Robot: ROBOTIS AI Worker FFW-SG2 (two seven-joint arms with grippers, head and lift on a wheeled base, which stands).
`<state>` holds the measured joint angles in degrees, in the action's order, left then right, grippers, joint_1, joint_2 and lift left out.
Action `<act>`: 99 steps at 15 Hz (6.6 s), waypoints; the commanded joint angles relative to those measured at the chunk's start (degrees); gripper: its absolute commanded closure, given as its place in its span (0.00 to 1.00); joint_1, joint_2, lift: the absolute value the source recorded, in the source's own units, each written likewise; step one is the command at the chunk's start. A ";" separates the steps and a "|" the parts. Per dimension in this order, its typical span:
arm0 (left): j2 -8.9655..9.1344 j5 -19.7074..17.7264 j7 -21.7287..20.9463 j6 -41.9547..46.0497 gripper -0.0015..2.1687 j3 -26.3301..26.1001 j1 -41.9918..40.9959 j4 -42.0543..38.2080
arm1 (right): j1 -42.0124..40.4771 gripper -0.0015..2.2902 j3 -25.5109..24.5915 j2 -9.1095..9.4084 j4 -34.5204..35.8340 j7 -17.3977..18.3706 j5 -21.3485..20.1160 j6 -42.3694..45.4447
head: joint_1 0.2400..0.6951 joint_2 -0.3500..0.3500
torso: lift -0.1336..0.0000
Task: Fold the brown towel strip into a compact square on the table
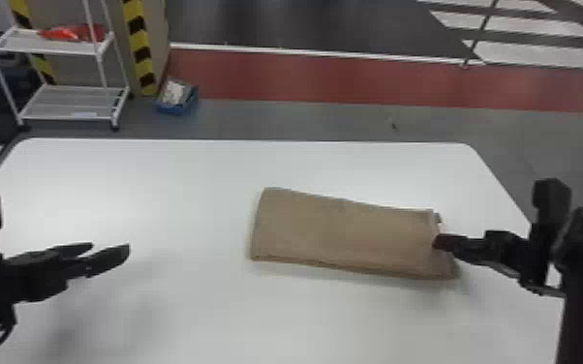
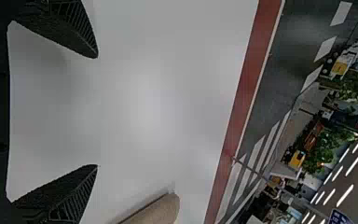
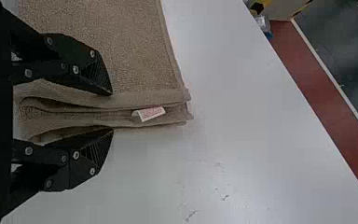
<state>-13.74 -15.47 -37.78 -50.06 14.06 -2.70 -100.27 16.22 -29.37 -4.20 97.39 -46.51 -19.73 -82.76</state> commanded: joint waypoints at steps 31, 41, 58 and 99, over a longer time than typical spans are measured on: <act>0.20 -0.62 -1.07 -0.53 0.02 3.60 -6.35 -5.90 | -3.39 0.48 17.33 4.25 17.31 5.64 10.85 2.46 | 1.00 0.58 | 0.07; 0.99 -0.62 -1.16 -0.88 0.03 3.95 -9.17 -8.97 | -11.30 0.02 23.92 4.25 12.82 7.57 15.77 21.62 | 1.00 0.69 | 0.07; 0.73 -1.14 -1.68 -1.05 0.04 5.54 -9.17 -9.77 | -6.29 0.85 32.19 4.25 0.17 13.90 2.24 27.77 | 1.00 0.66 | 0.07; 0.20 15.56 -31.92 15.12 0.99 -17.32 3.67 6.85 | -9.27 0.85 34.12 4.25 10.80 6.52 -1.98 11.60 | 1.00 0.44 | 0.07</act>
<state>-13.75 0.30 -69.56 -35.58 -2.70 1.94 -92.81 5.40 4.33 0.00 110.89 -40.38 -21.55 -74.21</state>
